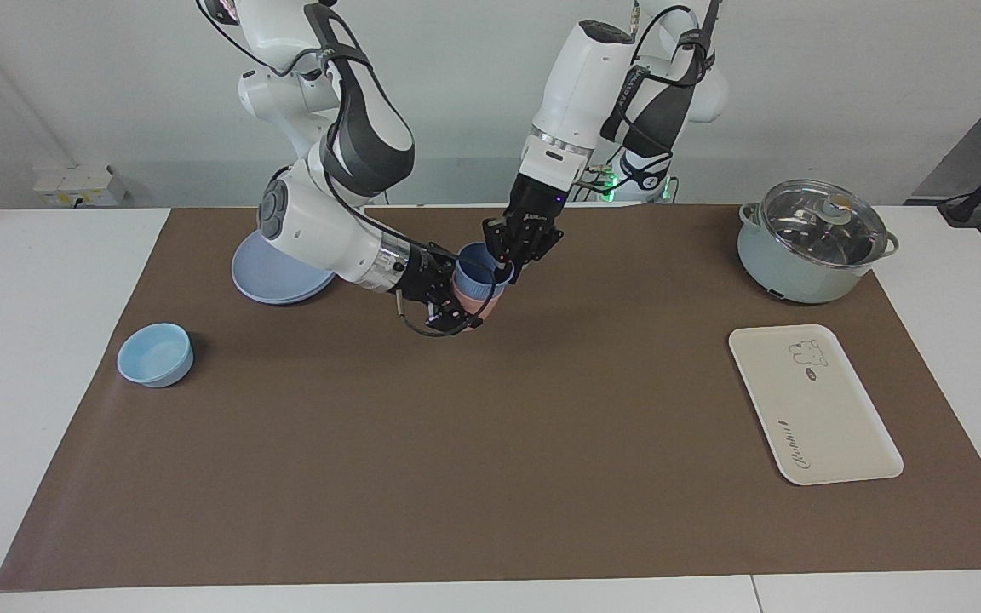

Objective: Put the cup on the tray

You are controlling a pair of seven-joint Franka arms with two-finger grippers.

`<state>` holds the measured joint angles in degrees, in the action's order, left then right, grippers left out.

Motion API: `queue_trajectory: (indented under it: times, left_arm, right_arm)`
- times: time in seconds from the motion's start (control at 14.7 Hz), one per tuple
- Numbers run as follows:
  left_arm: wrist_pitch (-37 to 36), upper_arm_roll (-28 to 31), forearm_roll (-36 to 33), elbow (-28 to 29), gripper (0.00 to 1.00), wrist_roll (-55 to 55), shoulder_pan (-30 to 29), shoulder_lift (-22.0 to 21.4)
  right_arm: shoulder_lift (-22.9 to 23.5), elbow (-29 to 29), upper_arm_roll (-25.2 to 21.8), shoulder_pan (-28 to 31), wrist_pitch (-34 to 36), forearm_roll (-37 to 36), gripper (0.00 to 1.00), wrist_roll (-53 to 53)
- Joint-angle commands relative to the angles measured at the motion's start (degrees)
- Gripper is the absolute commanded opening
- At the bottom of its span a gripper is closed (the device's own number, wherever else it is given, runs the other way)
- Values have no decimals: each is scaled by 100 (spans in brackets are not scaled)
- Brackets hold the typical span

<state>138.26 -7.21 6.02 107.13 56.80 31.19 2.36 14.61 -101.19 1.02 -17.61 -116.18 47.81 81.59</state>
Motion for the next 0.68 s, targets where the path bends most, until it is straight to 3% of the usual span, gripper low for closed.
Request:
queue_trajectory:
  times: [0.0,0.27,0.61]
  left_arm:
    - [-465,106,13,-454,0,68,11,63]
    - [-1562,176,13,-1122,0,16,-182,-121]
    - [-2794,229,48,-1493,0,-965,-1332,-402]
  right_arm:
    - [-116,-76,30,12,-10,36,0,15]
    - [-107,-76,-5,144,-1,36,0,-29]
    - [-116,-163,12,723,122,272,0,-388]
